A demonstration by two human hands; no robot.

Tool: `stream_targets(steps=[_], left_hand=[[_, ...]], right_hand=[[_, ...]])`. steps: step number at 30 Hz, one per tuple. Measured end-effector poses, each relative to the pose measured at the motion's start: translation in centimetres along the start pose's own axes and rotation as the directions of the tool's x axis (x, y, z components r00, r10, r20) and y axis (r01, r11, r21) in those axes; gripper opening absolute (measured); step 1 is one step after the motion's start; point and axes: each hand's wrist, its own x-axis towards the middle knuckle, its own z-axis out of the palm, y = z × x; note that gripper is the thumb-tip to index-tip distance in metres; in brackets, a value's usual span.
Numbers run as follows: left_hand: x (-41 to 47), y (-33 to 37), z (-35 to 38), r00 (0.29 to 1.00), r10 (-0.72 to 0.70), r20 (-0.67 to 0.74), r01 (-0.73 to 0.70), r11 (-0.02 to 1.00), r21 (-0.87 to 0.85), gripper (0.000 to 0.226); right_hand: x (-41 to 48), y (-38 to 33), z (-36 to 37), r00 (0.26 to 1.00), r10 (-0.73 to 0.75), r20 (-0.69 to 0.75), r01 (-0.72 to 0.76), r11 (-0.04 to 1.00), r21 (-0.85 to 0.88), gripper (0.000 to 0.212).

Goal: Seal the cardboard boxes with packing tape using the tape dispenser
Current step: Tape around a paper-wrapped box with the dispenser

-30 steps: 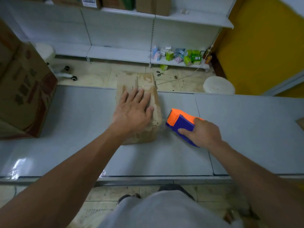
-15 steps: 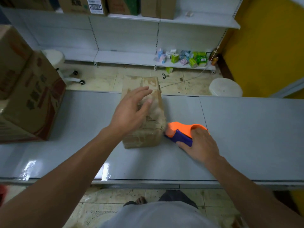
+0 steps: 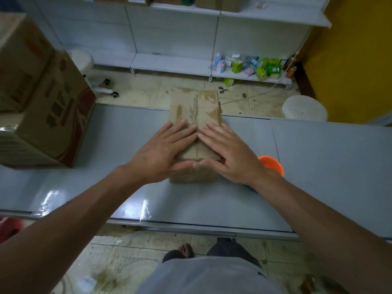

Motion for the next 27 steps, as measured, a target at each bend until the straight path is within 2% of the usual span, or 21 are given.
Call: stream_targets(steps=[3,5,7,9,12,14,16,17,18,20,23,25,26,27], left_hand=[[-0.3,-0.7,1.3,0.993,0.043,-0.113,-0.044,0.999,-0.004,0.075],[-0.4,-0.7,2.4,0.967,0.083,-0.242,-0.091,0.996,-0.020,0.067],[-0.1,-0.6,3.4,0.931,0.089,-0.353,-0.117,0.991,-0.058,0.060],[0.1,-0.4,4.1,0.904,0.023,-0.427,-0.100,0.982,-0.161,0.061],[0.3,0.4,4.7,0.853,-0.165,-0.495,-0.040,0.925,-0.377,0.061],[0.5,1.8,5.2,0.783,-0.366,-0.503,0.024,0.826,-0.564,0.054],[0.7,3.4,5.7,0.677,-0.610,-0.411,0.063,0.605,-0.794,0.051],[0.8,3.9,5.9,0.631,-0.692,-0.350,0.069,0.499,-0.864,0.053],[0.8,4.1,5.9,0.600,-0.737,-0.310,0.076,0.438,-0.896,0.055],[0.8,4.4,5.9,0.582,-0.769,-0.265,0.103,0.393,-0.914,0.053],[0.5,4.5,4.8,0.629,-0.758,-0.172,0.134,0.324,-0.936,0.053],[-0.1,3.7,4.8,0.672,-0.737,-0.065,0.161,0.232,-0.959,0.059],[-0.5,3.2,4.8,0.692,-0.722,-0.001,0.161,0.156,-0.974,0.068],[-0.8,2.8,4.9,0.703,-0.709,0.055,0.168,0.091,-0.982,0.077]], right_hand=[[0.0,1.1,2.2,0.994,-0.104,-0.045,0.104,0.995,0.002,0.068],[-0.3,1.5,3.8,0.977,-0.133,-0.165,0.138,0.990,0.016,0.063],[-0.3,1.6,5.0,0.955,-0.101,-0.279,0.127,0.989,0.076,0.060],[-0.4,1.4,5.7,0.937,-0.054,-0.345,0.100,0.988,0.117,0.057],[-0.4,1.0,6.2,0.907,0.026,-0.420,0.061,0.980,0.192,0.056],[-0.4,0.6,6.7,0.877,0.096,-0.471,0.030,0.967,0.253,0.056],[-0.3,0.0,7.2,0.838,0.188,-0.512,-0.009,0.943,0.331,0.054],[-0.2,-0.4,7.4,0.811,0.249,-0.529,-0.030,0.921,0.388,0.053],[0.1,-1.0,7.6,0.783,0.312,-0.538,-0.046,0.891,0.451,0.052],[0.5,-2.3,7.6,0.744,0.427,-0.513,-0.075,0.817,0.572,0.051],[0.5,-3.2,6.9,0.746,0.543,-0.385,-0.096,0.660,0.745,0.049],[0.2,-2.9,5.9,0.742,0.633,-0.221,-0.089,0.420,0.903,0.051],[0.1,-2.7,5.4,0.706,0.697,-0.124,-0.090,0.262,0.961,0.059],[0.1,-2.4,5.2,0.650,0.758,-0.050,-0.101,0.152,0.983,0.073]])
